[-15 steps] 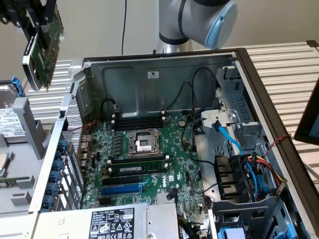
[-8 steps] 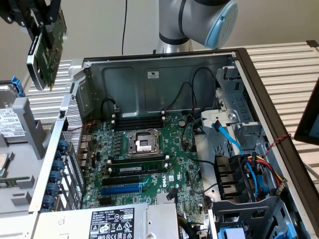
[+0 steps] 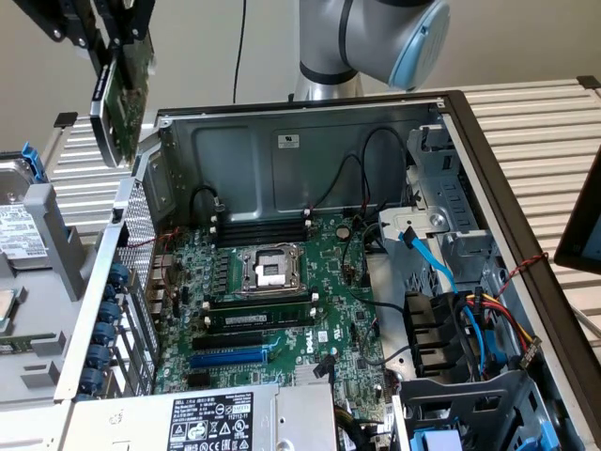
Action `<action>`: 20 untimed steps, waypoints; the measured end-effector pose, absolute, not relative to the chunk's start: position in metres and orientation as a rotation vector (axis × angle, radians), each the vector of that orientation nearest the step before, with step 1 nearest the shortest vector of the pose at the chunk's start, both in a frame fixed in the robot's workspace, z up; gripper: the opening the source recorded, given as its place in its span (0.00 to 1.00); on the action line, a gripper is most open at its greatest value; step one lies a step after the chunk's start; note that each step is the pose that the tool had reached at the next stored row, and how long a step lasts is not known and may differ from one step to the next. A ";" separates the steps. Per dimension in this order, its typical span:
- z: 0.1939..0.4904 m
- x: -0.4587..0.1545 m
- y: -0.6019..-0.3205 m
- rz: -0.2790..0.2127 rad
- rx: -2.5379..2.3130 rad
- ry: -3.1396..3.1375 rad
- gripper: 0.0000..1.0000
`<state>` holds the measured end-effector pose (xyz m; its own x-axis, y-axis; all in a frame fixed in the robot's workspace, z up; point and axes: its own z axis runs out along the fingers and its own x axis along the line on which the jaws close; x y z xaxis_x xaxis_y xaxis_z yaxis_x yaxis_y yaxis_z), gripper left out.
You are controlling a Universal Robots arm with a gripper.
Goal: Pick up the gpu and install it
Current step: 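Pick up the gpu and move the gpu toward the slot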
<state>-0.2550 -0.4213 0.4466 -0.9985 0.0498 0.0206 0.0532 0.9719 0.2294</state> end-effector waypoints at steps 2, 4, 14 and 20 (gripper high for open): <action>0.447 -0.246 -0.421 -0.359 -0.081 -3.105 0.27; 0.447 -0.237 -0.422 -0.356 -0.081 -3.104 0.27; 0.447 -0.191 -0.423 -0.316 -0.082 -3.107 0.27; 0.447 -0.167 -0.426 -0.290 -0.082 -3.109 0.27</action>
